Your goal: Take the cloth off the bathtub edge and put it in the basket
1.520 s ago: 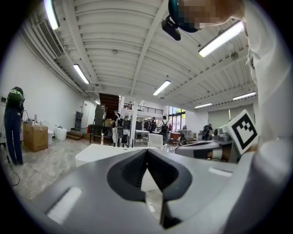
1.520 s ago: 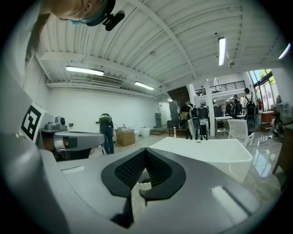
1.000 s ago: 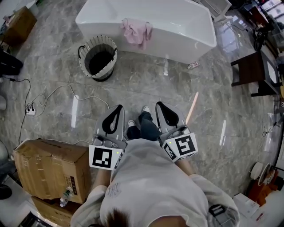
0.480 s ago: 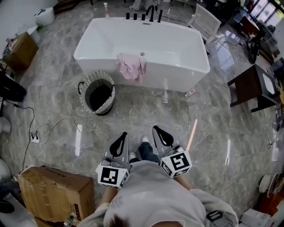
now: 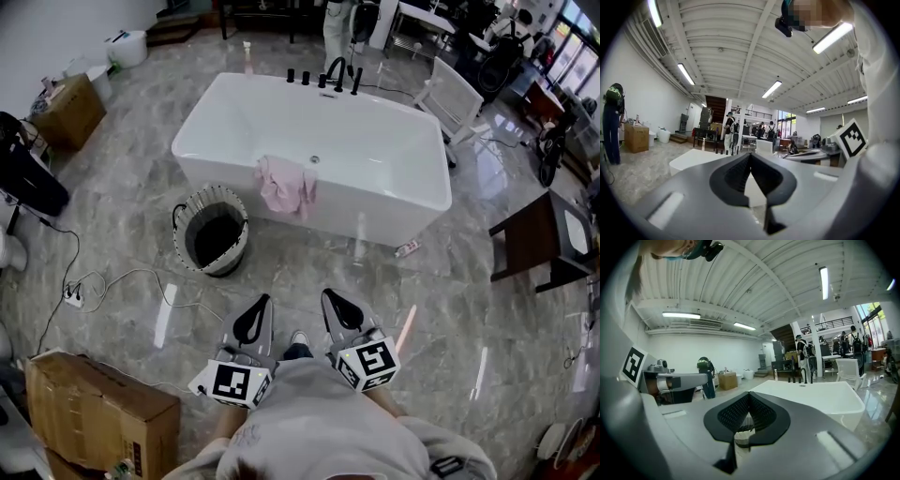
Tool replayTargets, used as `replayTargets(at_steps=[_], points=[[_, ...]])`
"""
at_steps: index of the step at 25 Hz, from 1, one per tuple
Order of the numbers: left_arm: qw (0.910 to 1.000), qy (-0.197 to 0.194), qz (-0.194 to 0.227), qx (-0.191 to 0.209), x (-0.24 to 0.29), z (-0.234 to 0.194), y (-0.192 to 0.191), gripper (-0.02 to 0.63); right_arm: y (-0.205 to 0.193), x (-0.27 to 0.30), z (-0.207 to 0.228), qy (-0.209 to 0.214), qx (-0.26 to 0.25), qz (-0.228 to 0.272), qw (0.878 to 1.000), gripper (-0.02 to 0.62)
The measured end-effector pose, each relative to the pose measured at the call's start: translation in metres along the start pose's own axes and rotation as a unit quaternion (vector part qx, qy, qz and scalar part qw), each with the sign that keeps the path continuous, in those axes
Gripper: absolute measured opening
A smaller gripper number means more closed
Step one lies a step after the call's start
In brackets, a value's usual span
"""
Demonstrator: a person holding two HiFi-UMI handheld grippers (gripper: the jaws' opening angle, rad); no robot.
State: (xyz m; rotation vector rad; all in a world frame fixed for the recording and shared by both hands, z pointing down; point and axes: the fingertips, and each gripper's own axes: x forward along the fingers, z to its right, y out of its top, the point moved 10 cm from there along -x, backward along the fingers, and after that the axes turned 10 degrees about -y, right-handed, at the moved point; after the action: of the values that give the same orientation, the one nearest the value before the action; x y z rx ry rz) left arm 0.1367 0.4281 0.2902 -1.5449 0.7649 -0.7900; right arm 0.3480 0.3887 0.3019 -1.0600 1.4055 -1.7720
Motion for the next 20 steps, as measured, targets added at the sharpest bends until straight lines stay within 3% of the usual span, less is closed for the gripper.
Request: replayTargets(at_steps=[10,20], points=[[0.9997,0.024,0.001,-0.001,0.032,0.012,0.006,0.008,0.004,0.016,0.033,0.019,0.008,-0.003,1.000,-0.002],[1.0000,-0.009,0.001,-0.003,0.060,0.002,0.007,0.008,0.006,0.020,0.046,-0.007,0.014,0.009,1.000,-0.002]])
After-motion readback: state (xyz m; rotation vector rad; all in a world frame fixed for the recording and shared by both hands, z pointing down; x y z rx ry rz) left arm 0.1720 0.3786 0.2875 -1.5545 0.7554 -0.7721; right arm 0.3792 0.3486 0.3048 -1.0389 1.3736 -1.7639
